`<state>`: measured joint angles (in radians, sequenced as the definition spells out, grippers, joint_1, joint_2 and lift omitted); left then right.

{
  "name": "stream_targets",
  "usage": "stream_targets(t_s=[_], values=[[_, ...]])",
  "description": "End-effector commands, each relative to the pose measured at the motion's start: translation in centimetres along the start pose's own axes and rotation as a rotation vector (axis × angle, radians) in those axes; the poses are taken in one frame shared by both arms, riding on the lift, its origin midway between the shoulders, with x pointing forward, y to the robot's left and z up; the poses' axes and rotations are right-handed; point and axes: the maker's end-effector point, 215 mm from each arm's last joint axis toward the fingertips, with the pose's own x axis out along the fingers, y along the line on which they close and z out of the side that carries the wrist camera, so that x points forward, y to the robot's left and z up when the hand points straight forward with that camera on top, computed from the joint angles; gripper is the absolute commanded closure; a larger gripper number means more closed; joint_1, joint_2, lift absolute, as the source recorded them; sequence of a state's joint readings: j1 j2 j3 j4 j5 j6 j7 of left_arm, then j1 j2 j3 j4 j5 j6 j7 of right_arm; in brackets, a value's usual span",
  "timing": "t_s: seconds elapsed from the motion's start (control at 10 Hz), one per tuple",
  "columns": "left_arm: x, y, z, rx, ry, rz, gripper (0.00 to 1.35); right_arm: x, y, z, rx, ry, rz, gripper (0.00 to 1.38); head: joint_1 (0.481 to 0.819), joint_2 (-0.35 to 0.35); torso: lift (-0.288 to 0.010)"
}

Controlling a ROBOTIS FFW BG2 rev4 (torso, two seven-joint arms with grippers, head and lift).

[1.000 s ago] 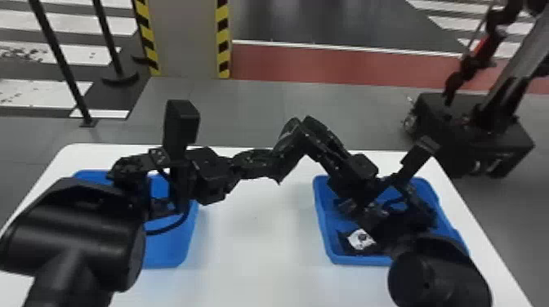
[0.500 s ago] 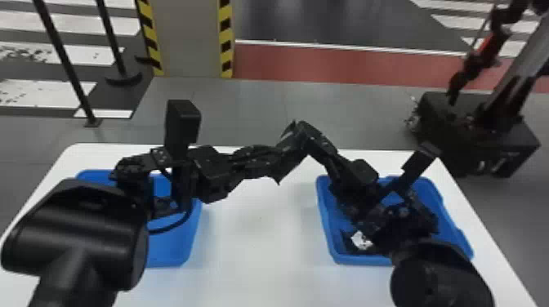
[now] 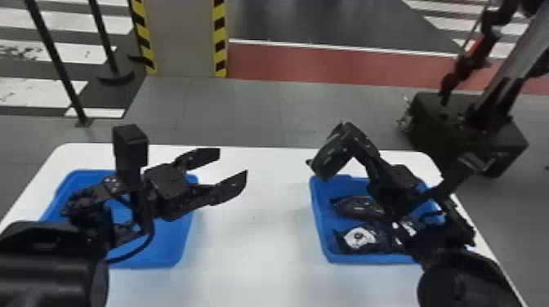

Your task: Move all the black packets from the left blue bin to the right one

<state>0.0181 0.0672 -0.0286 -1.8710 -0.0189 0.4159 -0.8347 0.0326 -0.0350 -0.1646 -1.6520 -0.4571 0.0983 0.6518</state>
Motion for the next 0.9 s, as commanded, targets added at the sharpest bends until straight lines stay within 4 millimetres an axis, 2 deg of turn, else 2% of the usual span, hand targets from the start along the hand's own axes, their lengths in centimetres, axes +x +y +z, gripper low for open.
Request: stream_targets(t_s=[0.0,0.2,0.3,0.4,0.5,0.6,0.7,0.8], values=[[-2.4,1.2,-0.2,-0.011,-0.034,0.036,0.20,-3.6,-4.1,-1.0,-0.022,0.037,-0.103,1.29,0.683,-0.125,-0.110],[-6.1,1.4,-0.4,-0.026,-0.052,0.073,0.20,-7.8,-8.7,-5.2,0.016,0.117,-0.217,1.28,0.695,-0.151,-0.110],[-8.2,1.8,-0.2,-0.024,-0.056,0.107,0.20,-9.3,-9.6,-7.2,0.046,0.149,-0.249,1.27,0.695,-0.164,-0.110],[-10.1,2.2,-0.2,-0.018,-0.067,0.137,0.20,-10.8,-10.3,-8.3,0.038,0.175,-0.295,0.95,0.695,-0.162,-0.110],[-11.8,2.6,0.2,0.005,-0.102,0.164,0.20,-12.5,-11.0,-7.8,-0.033,0.187,-0.356,0.38,0.695,-0.159,-0.110],[-14.0,3.3,0.3,0.025,-0.129,0.203,0.20,-13.4,-10.8,-6.3,-0.108,0.161,-0.371,0.04,0.695,-0.157,-0.110],[-16.4,4.3,0.5,0.064,-0.152,0.264,0.20,-14.1,-9.6,-4.2,-0.187,0.099,-0.358,0.08,0.695,-0.155,-0.110],[-19.3,5.1,0.4,0.107,-0.171,0.341,0.20,-15.0,-7.2,-3.3,-0.251,0.090,-0.339,0.16,0.695,-0.141,-0.110]])
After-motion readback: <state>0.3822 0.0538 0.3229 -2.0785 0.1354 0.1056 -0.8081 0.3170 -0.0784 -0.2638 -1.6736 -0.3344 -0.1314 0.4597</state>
